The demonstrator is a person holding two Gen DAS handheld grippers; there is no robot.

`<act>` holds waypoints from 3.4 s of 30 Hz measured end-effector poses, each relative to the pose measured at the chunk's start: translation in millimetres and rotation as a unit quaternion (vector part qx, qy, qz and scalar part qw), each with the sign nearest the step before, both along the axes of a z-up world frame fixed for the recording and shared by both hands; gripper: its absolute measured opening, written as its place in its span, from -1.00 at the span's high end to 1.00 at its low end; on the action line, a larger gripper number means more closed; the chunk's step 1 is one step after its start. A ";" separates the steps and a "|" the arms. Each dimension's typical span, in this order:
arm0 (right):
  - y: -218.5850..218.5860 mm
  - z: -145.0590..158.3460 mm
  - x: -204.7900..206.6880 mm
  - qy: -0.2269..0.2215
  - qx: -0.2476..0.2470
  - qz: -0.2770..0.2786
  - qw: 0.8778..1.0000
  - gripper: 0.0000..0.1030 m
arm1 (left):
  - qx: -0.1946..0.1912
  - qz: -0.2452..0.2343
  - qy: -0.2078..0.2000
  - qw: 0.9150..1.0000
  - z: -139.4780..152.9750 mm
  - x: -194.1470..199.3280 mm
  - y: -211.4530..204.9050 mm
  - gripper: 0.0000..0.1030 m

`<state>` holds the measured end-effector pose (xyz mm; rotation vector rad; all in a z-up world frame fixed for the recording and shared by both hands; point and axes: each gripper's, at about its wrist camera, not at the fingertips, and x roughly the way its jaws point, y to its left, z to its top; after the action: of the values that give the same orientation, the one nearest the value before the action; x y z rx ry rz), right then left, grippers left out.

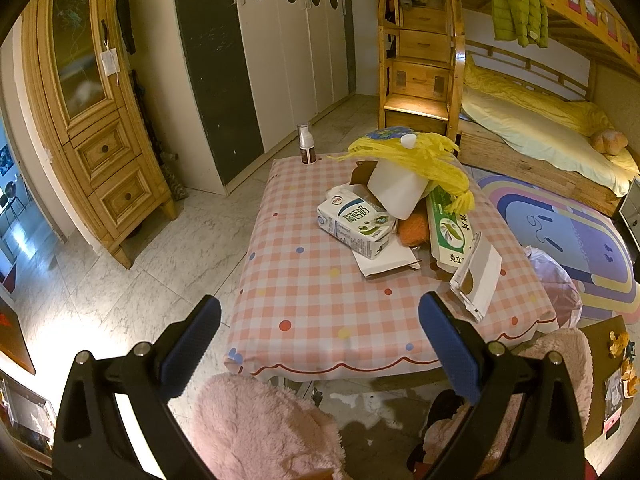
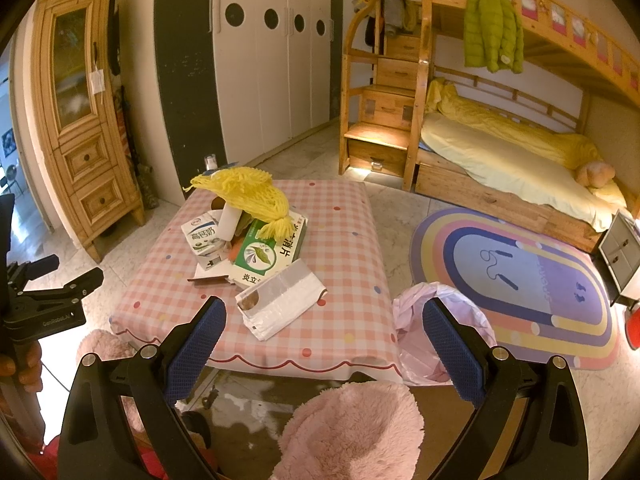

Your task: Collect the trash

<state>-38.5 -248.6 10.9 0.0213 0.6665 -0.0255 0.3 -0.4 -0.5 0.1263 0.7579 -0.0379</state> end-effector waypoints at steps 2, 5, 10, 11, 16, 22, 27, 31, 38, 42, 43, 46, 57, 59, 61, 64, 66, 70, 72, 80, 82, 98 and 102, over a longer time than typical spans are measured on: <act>0.2 -0.1 0.4 0.000 0.000 0.000 1.000 -0.90 | 0.000 0.000 0.000 1.000 0.0 0.1 0.1 -0.87; 0.4 0.1 0.6 0.000 -0.001 -0.001 1.000 -0.90 | 0.000 0.000 0.000 1.000 0.0 0.1 0.1 -0.87; 1.6 0.0 1.7 0.000 -0.001 0.000 1.000 -0.90 | 0.000 0.001 0.001 1.000 0.0 0.2 0.1 -0.87; 2.1 0.0 1.9 0.000 -0.001 0.000 1.000 -0.90 | 0.000 0.001 0.001 1.000 -3.1 -2.8 3.8 -0.87; 3.0 -0.1 3.0 0.001 -0.001 0.000 1.000 -0.90 | 0.000 0.000 0.001 1.000 -3.5 -3.0 4.2 -0.87; -1.9 -9.7 7.7 0.010 0.001 -0.004 1.000 -0.90 | 0.010 0.010 0.004 1.000 -18.2 7.6 11.9 -0.87; 10.2 -37.9 26.1 0.028 -0.010 0.004 1.000 -0.90 | 0.000 0.011 0.027 1.000 -31.5 16.8 20.5 -0.87; 24.5 -59.7 42.2 0.036 -0.024 0.003 0.999 -0.90 | -0.004 0.004 0.034 0.999 -39.9 22.6 23.2 -0.87; 38.3 -92.0 75.0 0.034 -0.011 0.013 0.999 -0.90 | 0.022 0.028 0.018 0.999 -61.3 39.4 29.5 -0.87; 48.0 -110.9 93.2 0.052 -0.029 0.011 0.998 -0.90 | 0.027 0.025 0.023 0.999 -76.2 50.5 29.5 -0.87; 50.7 -114.8 97.4 0.056 -0.030 0.010 0.998 -0.90 | 0.018 0.025 0.025 0.999 -79.0 53.1 29.5 -0.87; 58.1 -127.0 107.5 0.067 -0.039 0.001 0.997 -0.89 | -0.017 0.017 0.040 0.999 -85.0 60.0 31.0 -0.87; 91.3 -152.1 123.5 0.058 -0.103 0.018 0.993 -0.79 | -0.030 0.010 0.048 0.998 -98.6 70.5 32.3 -0.87; 93.9 -158.9 127.2 0.061 -0.118 0.015 0.991 -0.79 | -0.029 0.012 0.052 0.998 -101.5 72.9 33.0 -0.87; 92.9 -164.9 129.7 0.065 -0.129 0.008 0.990 -0.76 | -0.029 0.014 0.055 0.998 -103.1 74.2 33.6 -0.87; 84.8 -163.7 128.3 0.066 -0.115 -0.001 0.991 -0.12 | -0.029 0.012 0.056 0.998 -103.2 73.8 33.7 -0.87; 75.5 -161.2 126.9 0.068 -0.096 -0.008 0.993 0.10 | -0.030 0.011 0.056 0.998 -102.8 72.7 33.4 -0.87; 60.1 -147.9 116.3 0.058 -0.060 -0.007 0.996 0.76 | -0.040 0.002 0.059 0.997 -100.6 69.4 30.9 -0.87; 50.3 -135.5 106.2 0.047 -0.045 -0.004 0.998 0.93 | -0.048 -0.004 0.060 0.997 -97.9 66.3 28.1 -0.87; 0.3 -81.3 72.3 -0.013 0.026 0.003 1.000 0.96 | -0.066 -0.040 0.058 0.995 -81.6 57.8 7.3 -0.66; -6.9 -68.5 66.5 -0.031 0.032 0.004 0.999 0.96 | -0.062 -0.055 0.051 0.995 -74.8 58.7 -2.8 -0.45; -28.3 -52.4 97.9 -0.046 0.031 0.019 0.998 0.96 | -0.074 -0.113 -0.055 0.989 17.1 122.2 -68.2 -0.34; -33.4 -56.9 115.0 -0.040 0.036 0.016 0.998 0.95 | -0.056 -0.136 -0.053 0.988 17.5 144.6 -95.9 -0.36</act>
<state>76.5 -282.0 -46.0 0.0810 0.5874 0.0293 144.9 -96.3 16.9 0.1232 0.6269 -0.3304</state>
